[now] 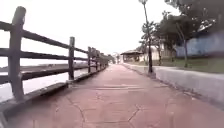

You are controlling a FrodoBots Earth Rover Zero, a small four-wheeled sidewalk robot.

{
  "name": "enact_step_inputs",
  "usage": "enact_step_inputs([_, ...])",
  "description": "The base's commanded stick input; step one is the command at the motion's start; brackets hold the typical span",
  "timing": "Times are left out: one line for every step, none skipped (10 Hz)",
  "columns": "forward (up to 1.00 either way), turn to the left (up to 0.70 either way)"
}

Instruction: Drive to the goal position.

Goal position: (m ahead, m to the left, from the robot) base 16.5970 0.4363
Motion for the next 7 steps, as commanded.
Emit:
enact_step_inputs([1.0,0.0])
enact_step_inputs([1.0,0.0])
enact_step_inputs([1.0,0.0])
enact_step_inputs([1.0,0.0])
enact_step_inputs([1.0,0.0])
enact_step_inputs([1.0,0.0])
enact_step_inputs([1.0,0.0])
